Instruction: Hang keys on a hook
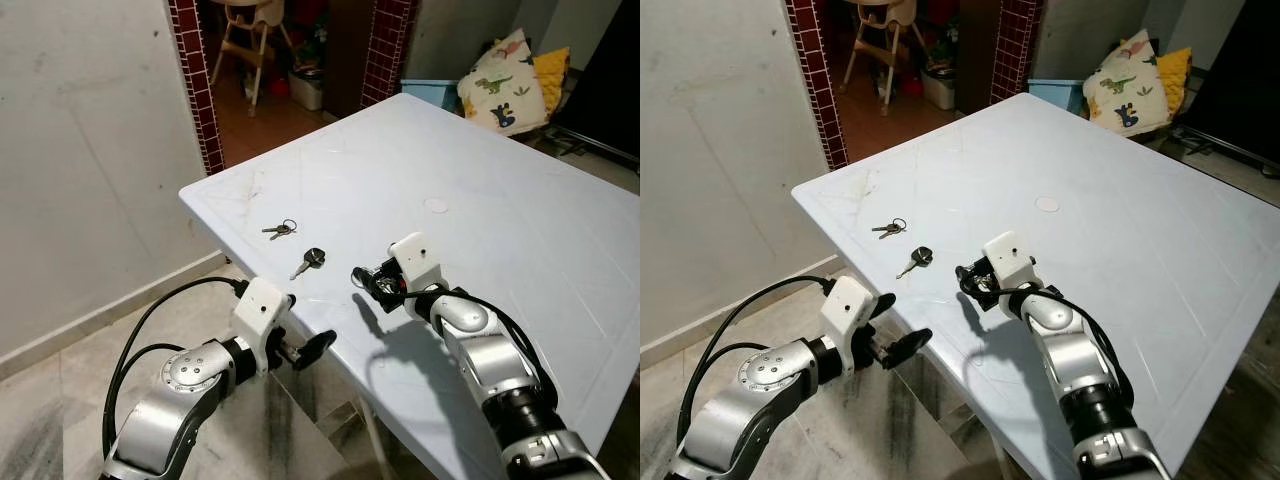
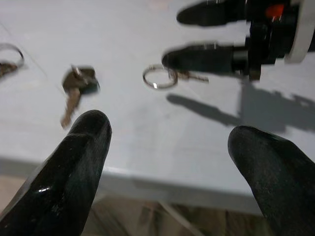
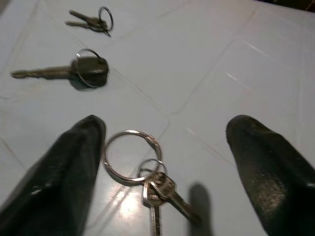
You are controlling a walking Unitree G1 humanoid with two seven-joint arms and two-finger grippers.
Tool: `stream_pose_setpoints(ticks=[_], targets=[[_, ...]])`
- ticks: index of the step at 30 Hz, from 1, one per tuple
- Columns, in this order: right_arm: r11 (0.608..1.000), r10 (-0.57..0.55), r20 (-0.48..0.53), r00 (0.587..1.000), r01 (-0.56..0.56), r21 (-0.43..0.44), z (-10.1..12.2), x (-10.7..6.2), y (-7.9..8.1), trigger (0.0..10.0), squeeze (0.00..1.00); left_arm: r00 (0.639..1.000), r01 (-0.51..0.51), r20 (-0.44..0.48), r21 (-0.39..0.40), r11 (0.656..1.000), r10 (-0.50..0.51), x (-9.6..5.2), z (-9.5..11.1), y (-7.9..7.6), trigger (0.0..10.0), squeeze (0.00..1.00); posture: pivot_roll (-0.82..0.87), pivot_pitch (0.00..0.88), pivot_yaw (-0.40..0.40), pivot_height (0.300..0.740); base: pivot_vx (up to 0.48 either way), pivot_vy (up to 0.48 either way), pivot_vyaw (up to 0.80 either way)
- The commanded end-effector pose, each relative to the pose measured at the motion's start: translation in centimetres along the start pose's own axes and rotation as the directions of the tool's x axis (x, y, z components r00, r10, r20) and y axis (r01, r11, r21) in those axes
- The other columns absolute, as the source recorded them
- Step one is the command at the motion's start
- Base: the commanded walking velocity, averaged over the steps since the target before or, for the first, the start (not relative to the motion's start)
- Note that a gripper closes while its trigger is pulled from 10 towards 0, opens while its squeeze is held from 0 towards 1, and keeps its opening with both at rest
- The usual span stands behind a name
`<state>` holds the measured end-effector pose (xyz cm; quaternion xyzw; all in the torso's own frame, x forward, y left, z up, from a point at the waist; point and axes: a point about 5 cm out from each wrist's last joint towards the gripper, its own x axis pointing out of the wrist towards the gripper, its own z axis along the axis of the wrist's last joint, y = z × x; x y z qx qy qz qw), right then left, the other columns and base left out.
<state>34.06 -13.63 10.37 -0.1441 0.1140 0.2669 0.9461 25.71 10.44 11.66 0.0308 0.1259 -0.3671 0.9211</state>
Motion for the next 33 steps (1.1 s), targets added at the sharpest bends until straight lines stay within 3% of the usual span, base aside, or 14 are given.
stream_pose_setpoints(ticks=[1, 8, 11, 19, 20, 21, 22, 23, 24, 26, 33], targets=[[1.0, 0.006, -0.017, 1.0, -0.006, 0.017, -0.1, 0.0, -0.5, 10.0, 1.0, 0.999, -0.035, 0.018, 0.017, 0.999, 0.034, 0.0, 0.4, 0.4, 10.0, 0.0, 0.15, 0.0, -0.038, 0.74, 0.0, 0.0, 0.0], [0.998, 0.054, -0.044, 0.998, -0.054, 0.011, -0.6, -0.2, -1.2, 10.0, 1.0, 0.994, -0.083, 0.07, 0.012, 0.996, 0.082, -0.2, 0.6, 0.7, 10.0, 0.0, 0.15, 0.0, -0.037, 0.74, 0.0, 0.0, 0.0], [0.997, 0.071, -0.05, 0.996, -0.07, 0.01, -0.6, -0.3, -1.3, 10.0, 1.0, 0.987, -0.122, 0.11, 0.06, 0.991, 0.115, -0.3, 0.7, 0.9, 10.0, 0.0, 0.15, 0.0, -0.036, 0.74, 0.0, 0.0, 0.0], [0.992, 0.128, -0.099, 0.987, -0.129, -0.007, -1.1, -0.3, -0.8, 10.0, 0.91, 0.991, -0.108, 0.078, 0.029, 0.994, 0.106, -0.2, -0.4, 0.1, 10.0, 0.0, 0.14, 0.0, -0.035, 0.74, 0.0, 0.0, 0.0], [0.991, 0.135, -0.101, 0.986, -0.136, -0.009, -1.1, -0.3, -0.7, 10.0, 0.88, 0.991, -0.108, 0.08, 0.03, 0.994, 0.105, -0.2, -0.4, 0.1, 10.0, 0.0, 0.14, 0.0, -0.035, 0.74, 0.0, 0.0, 0.0], [0.99, 0.136, -0.109, 0.985, -0.138, -0.008, -1.2, -0.3, -0.7, 10.0, 0.71, 0.991, -0.107, 0.081, 0.03, 0.994, 0.105, -0.2, -0.4, 0.1, 10.0, 0.0, 0.14, 0.0, -0.035, 0.74, 0.0, 0.0, 0.0], [0.99, 0.137, -0.114, 0.984, -0.138, -0.007, -1.3, -0.3, -0.7, 10.0, 0.71, 0.991, -0.107, 0.081, 0.029, 0.994, 0.104, -0.2, -0.4, 0.1, 10.0, 0.0, 0.14, 0.0, -0.035, 0.74, 0.0, 0.0, 0.0], [0.99, 0.138, -0.147, 0.979, -0.14, -0.004, -1.7, -0.5, -0.9, 10.0, 0.25, 0.991, -0.105, 0.081, 0.029, 0.994, 0.102, -0.2, -0.4, 0.1, 10.0, 0.0, 0.14, 0.0, -0.035, 0.74, 0.0, 0.0, 0.0], [0.99, 0.142, -0.16, 0.977, -0.144, -0.001, -1.9, -0.5, -0.9, 10.0, 0.25, 0.991, -0.104, 0.082, 0.029, 0.994, 0.101, -0.2, -0.4, 0.1, 10.0, 0.0, 0.14, 0.0, -0.035, 0.74, 0.0, 0.0, 0.0], [0.988, 0.148, -0.207, 0.967, -0.154, -0.013, -2.6, -0.7, -1.2, 10.0, 0.0, 0.992, -0.098, 0.081, 0.028, 0.995, 0.095, -0.1, -0.4, 0.1, 10.0, 0.0, 0.14, 0.0, -0.035, 0.74, 0.0, 0.0, 0.0], [0.996, 0.08, -0.221, 0.972, -0.085, -0.011, -2.7, -0.6, -2.4, 10.0, 0.0, 0.993, -0.091, 0.078, 0.027, 0.996, 0.088, -0.1, -0.5, 0.1, 10.0, 0.0, 0.15, 0.0, -0.036, 0.74, 0.0, 0.0, 0.0]])
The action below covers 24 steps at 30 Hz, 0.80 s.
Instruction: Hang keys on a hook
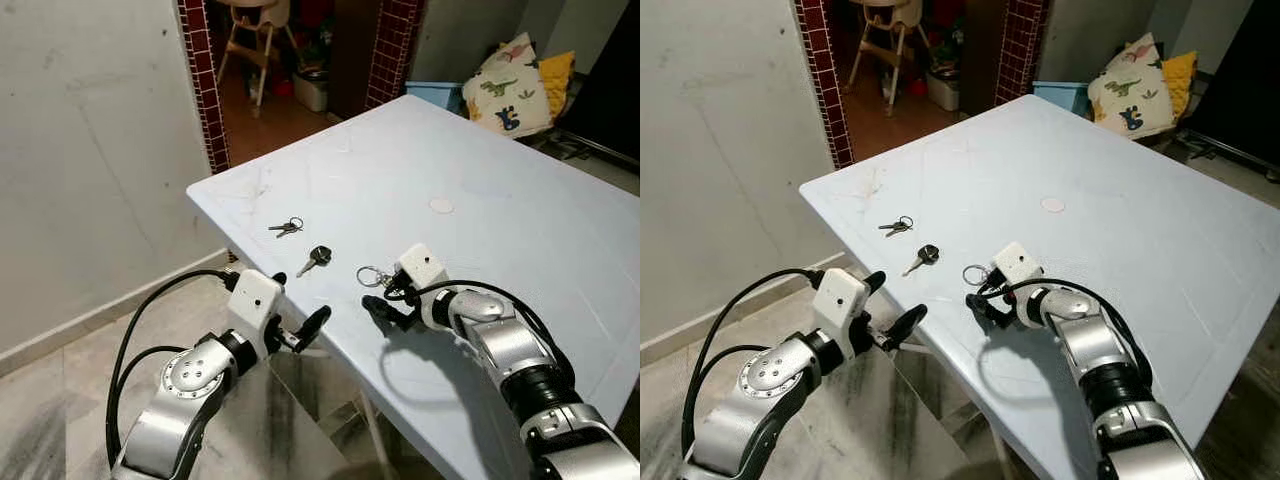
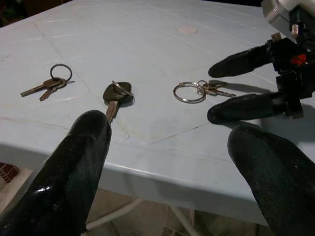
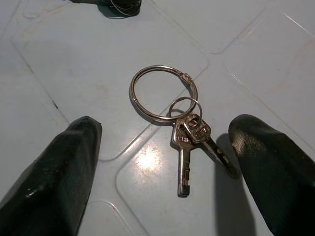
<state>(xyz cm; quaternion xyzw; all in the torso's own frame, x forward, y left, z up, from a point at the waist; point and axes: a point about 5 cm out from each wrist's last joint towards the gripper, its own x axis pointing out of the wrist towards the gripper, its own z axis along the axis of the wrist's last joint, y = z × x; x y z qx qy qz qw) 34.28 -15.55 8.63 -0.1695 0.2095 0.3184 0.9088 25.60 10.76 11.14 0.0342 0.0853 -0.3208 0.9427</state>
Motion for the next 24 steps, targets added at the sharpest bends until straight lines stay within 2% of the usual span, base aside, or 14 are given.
stream_pose_setpoints(ticks=[1, 3, 4, 7, 8, 9, 11, 12, 13, 16, 22, 24], targets=[[0.997, -0.067, -0.032, 0.997, 0.067, 0.023, -0.6, -0.3, -1.1, 10.0, 0.0, 1.0, 0.017, 0.001, 0.007, 1.0, -0.017, 0.1, 0.1, -0.1, 10.0, 0.0, 0.15, 0.0, -0.036, 0.74, 0.0, 0.0, 0.0], [0.994, -0.072, -0.066, 0.995, 0.077, 0.076, -1.2, -0.2, -1.1, 10.0, 0.0, 1.0, 0.019, 0.001, 0.008, 1.0, -0.019, 0.1, 0.1, -0.1, 10.0, 0.0, 0.15, 0.0, -0.036, 0.74, 0.0, 0.0, 0.0], [0.994, -0.07, -0.075, 0.995, 0.076, 0.074, -1.3, -0.1, -1.1, 10.0, 0.0, 1.0, 0.019, 0.002, 0.009, 1.0, -0.019, 0.2, 0.1, -0.1, 10.0, 0.0, 0.16, 0.0, -0.036, 0.74, 0.0, 0.0, 0.0], [0.988, -0.058, -0.071, 0.996, 0.067, 0.141, -1.6, 0.2, -0.9, 9.9, 0.0, 1.0, 0.02, 0.002, 0.01, 1.0, -0.02, 0.2, 0.1, 0.0, 10.0, 0.0, 0.16, 0.0, -0.035, 0.74, 0.0, 0.0, 0.0], [0.985, -0.052, -0.069, 0.996, 0.062, 0.16, -1.6, 0.2, -0.8, 7.3, 0.0, 1.0, 0.02, 0.002, 0.011, 1.0, -0.02, 0.2, 0.1, 0.0, 10.0, 0.0, 0.16, 0.0, -0.035, 0.74, 0.0, 0.0, 0.0], [0.984, -0.048, -0.069, 0.996, 0.059, 0.169, -1.7, 0.3, -0.8, 7.3, 0.0, 1.0, 0.02, 0.002, 0.012, 1.0, -0.02, 0.2, 0.2, 0.0, 10.0, 0.0, 0.16, 0.0, -0.035, 0.74, 0.0, 0.0, 0.0], [0.975, -0.041, -0.056, 0.998, 0.052, 0.218, -1.7, 0.5, -0.7, 1.6, 0.0, 1.0, 0.021, 0.002, 0.014, 1.0, -0.021, 0.2, 0.2, 0.1, 10.0, 0.0, 0.16, 0.0, -0.034, 0.74, 0.0, 0.0, 0.0], [0.972, -0.039, -0.051, 0.998, 0.05, 0.23, -1.7, 0.5, -0.7, 1.6, 0.0, 1.0, 0.021, 0.002, 0.014, 1.0, -0.021, 0.2, 0.2, 0.1, 10.0, 0.0, 0.16, 0.0, -0.034, 0.74, 0.0, 0.0, 0.0], [0.971, -0.035, -0.049, 0.998, 0.046, 0.236, -1.7, 0.6, -0.6, 0.0, 0.0, 1.0, 0.022, 0.003, 0.014, 1.0, -0.022, 0.2, 0.2, 0.1, 10.0, 0.0, 0.16, 0.0, -0.034, 0.74, 0.0, 0.0, 0.0], [0.969, -0.015, -0.036, 0.999, 0.024, 0.247, -1.6, 0.8, -0.3, 0.0, 0.0, 1.0, 0.023, 0.004, 0.013, 1.0, -0.024, 0.2, 0.3, 0.1, 10.0, 0.0, 0.17, 0.0, -0.034, 0.74, 0.0, 0.0, 0.0], [0.946, 0.036, -0.004, 0.999, -0.033, 0.322, -1.9, 1.2, 0.7, 0.0, 0.0, 0.999, 0.039, 0.009, 0.005, 0.999, -0.039, 0.4, 0.5, 0.0, 10.0, 0.0, 0.16, 0.0, -0.031, 0.74, 0.0, 0.0, 0.0], [0.947, 0.051, -0.002, 0.999, -0.047, 0.318, -2.0, 1.2, 0.9, 0.0, 0.0, 0.999, 0.044, 0.01, 0.006, 0.999, -0.044, 0.4, 0.6, -0.1, 10.0, 0.0, 0.16, 0.0, -0.029, 0.74, 0.0, 0.0, 0.0]])
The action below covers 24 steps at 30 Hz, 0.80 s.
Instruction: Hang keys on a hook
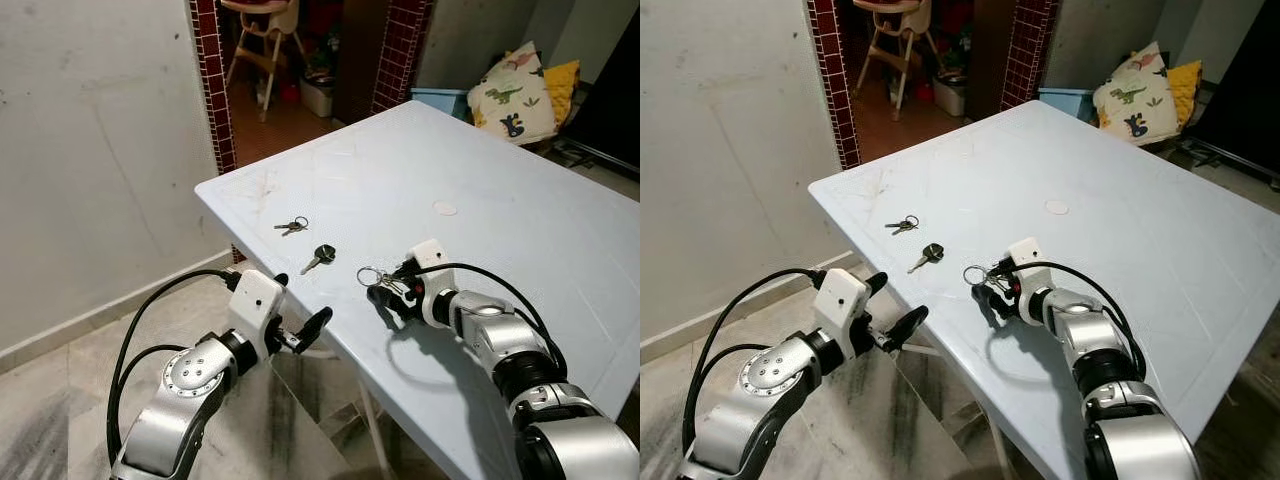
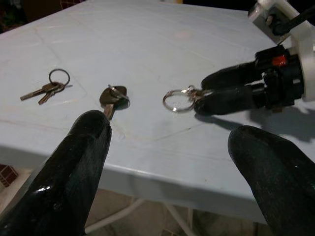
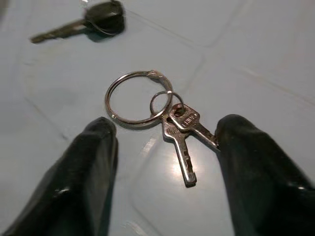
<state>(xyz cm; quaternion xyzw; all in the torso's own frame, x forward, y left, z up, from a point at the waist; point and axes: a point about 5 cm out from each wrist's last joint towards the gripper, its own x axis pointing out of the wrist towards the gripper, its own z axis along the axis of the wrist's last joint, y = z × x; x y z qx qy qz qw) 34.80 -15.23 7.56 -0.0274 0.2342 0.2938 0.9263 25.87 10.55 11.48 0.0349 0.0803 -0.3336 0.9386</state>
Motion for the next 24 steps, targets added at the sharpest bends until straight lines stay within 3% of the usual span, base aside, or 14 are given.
stream_pose_setpoints(ticks=[1, 9, 18, 24], targets=[[0.999, 0.034, -0.06, 0.998, -0.032, 0.032, -1.6, 0.1, 0.5, 0.0, 0.0, 1.0, 0.019, 0.001, -0.001, 1.0, -0.019, 0.2, 0.2, -0.1, 10.0, 0.0, 0.16, 0.0, -0.029, 0.74, 0.0, 0.0, 0.0], [0.993, 0.022, -0.11, 0.994, -0.035, -0.115, -3.1, -1.9, -0.1, 0.0, 0.0, 1.0, 0.025, -0.004, -0.004, 1.0, -0.025, 0.1, 0.1, -0.2, 10.0, 0.0, 0.16, 0.0, -0.032, 0.74, 0.0, 0.0, 0.0], [0.977, -0.047, -0.144, 0.988, 0.016, -0.212, -4.3, -5.5, -1.4, 0.0, 0.0, 0.999, 0.033, -0.01, -0.007, 0.999, -0.033, 0.1, 0.0, -0.3, 10.0, 0.0, 0.15, 0.0, -0.029, 0.74, 0.0, 0.0, 0.0], [0.975, -0.07, -0.156, 0.985, 0.034, -0.221, -4.8, -7.4, -1.4, 0.0, 0.0, 0.999, 0.036, -0.012, -0.006, 0.999, -0.036, 0.1, 0.0, -0.2, 10.0, 0.0, 0.14, 0.0, -0.026, 0.74, 0.0, 0.0, 0.0]])
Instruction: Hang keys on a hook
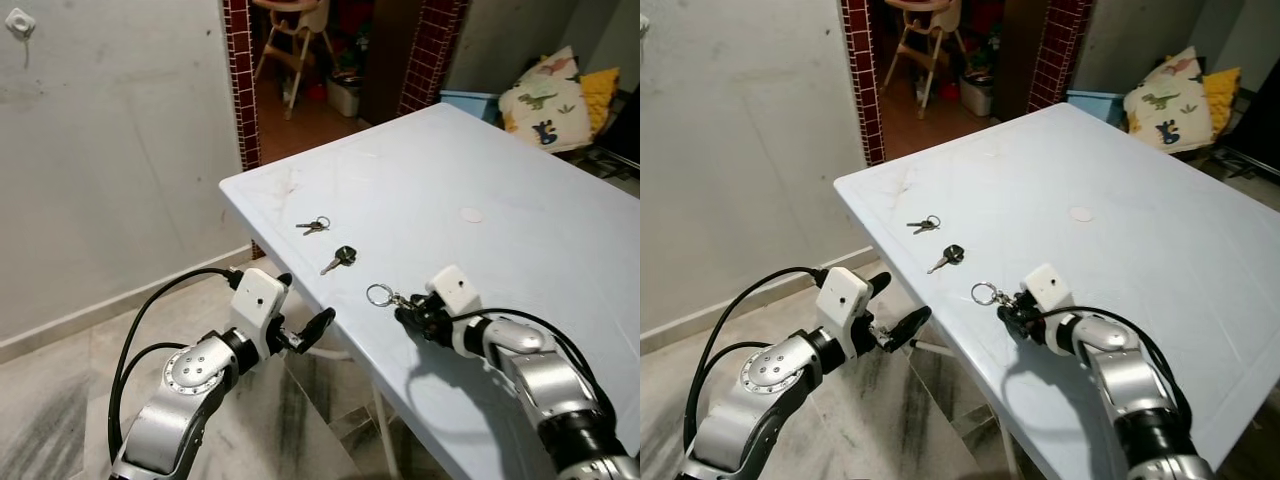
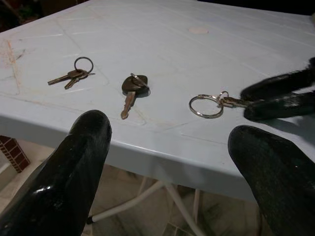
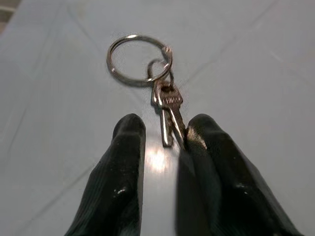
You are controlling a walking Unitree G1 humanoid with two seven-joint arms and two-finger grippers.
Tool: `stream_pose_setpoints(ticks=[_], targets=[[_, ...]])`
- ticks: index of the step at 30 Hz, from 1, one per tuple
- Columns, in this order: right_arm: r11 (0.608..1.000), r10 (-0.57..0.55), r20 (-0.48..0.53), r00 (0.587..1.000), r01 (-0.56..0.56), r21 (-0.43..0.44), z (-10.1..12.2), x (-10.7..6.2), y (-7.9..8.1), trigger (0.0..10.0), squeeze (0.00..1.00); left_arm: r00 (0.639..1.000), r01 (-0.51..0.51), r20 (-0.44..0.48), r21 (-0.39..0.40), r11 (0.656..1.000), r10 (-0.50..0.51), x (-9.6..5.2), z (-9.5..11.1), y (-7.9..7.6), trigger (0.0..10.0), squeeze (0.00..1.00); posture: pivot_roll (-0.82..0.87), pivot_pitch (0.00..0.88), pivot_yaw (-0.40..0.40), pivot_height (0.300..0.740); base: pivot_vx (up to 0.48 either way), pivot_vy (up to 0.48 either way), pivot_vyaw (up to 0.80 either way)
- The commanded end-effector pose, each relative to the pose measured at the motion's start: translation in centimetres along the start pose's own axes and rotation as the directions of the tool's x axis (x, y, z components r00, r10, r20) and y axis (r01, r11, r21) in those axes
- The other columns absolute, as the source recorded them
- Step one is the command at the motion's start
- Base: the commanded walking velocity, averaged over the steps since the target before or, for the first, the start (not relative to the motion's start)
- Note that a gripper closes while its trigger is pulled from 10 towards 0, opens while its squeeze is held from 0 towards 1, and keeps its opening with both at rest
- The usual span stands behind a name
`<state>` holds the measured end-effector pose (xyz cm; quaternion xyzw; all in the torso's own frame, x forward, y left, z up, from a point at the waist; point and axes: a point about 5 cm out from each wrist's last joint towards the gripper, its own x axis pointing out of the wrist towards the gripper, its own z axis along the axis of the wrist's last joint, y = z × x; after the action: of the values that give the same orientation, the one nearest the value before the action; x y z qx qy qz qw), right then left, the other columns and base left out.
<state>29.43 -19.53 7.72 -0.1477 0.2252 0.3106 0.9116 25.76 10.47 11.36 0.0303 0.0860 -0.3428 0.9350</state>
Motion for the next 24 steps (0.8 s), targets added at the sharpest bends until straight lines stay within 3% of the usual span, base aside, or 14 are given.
stream_pose_setpoints(ticks=[1, 9, 12, 13, 14, 18, 24], targets=[[1.0, -0.027, -0.113, 0.993, 0.028, 0.012, -2.2, -1.4, -0.5, 0.0, 0.0, 1.0, 0.015, -0.005, 0.004, 1.0, -0.015, 0.1, 0.1, -0.1, 10.0, 0.0, 0.14, 0.0, -0.026, 0.74, 0.0, 0.0, 0.0], [0.999, -0.052, -0.122, 0.991, 0.052, 0.0, -2.0, -3.0, -0.7, 0.0, 0.0, 1.0, 0.016, -0.005, 0.003, 1.0, -0.016, 0.2, 0.1, -0.1, 10.0, 0.0, 0.14, 0.0, -0.026, 0.74, 0.0, 0.0, 0.0], [0.999, -0.054, -0.08, 0.995, 0.054, -0.005, -1.1, -3.3, -1.0, 0.0, 0.0, 1.0, 0.019, -0.005, 0.003, 1.0, -0.019, 0.3, 0.1, -0.2, 10.0, 0.0, 0.13, 0.0, -0.023, 0.74, 0.0, 0.0, 0.0], [0.999, -0.052, -0.03, 0.998, 0.052, -0.003, -0.3, -3.4, -1.2, 10.0, 0.81, 1.0, 0.02, -0.004, 0.003, 1.0, -0.02, 0.3, 0.1, -0.2, 10.0, 0.0, 0.13, 0.0, -0.024, 0.74, 0.0, 0.0, 0.0], [0.998, -0.056, 0.003, 0.998, 0.056, 0.012, 0.2, -3.5, -1.3, 10.0, 1.0, 1.0, 0.02, -0.003, 0.003, 1.0, -0.02, 0.3, 0.1, -0.2, 10.0, 0.0, 0.13, 0.0, -0.024, 0.74, 0.0, 0.0, 0.0], [0.999, 0.0, 0.14, 0.99, -0.007, 0.05, 2.1, -3.7, -0.6, 10.0, 1.0, 1.0, 0.017, -0.002, 0.002, 1.0, -0.017, 0.3, 0.1, -0.1, 10.0, 0.0, 0.13, 0.0, -0.026, 0.74, 0.0, 0.0, 0.0], [0.998, 0.028, 0.198, 0.98, -0.038, 0.043, 3.1, -2.6, 0.5, 10.0, 1.0, 1.0, 0.02, -0.001, 0.001, 1.0, -0.02, 0.4, 0.1, -0.3, 10.0, 0.0, 0.13, 0.0, -0.024, 0.74, 0.0, 0.0, 0.0]])
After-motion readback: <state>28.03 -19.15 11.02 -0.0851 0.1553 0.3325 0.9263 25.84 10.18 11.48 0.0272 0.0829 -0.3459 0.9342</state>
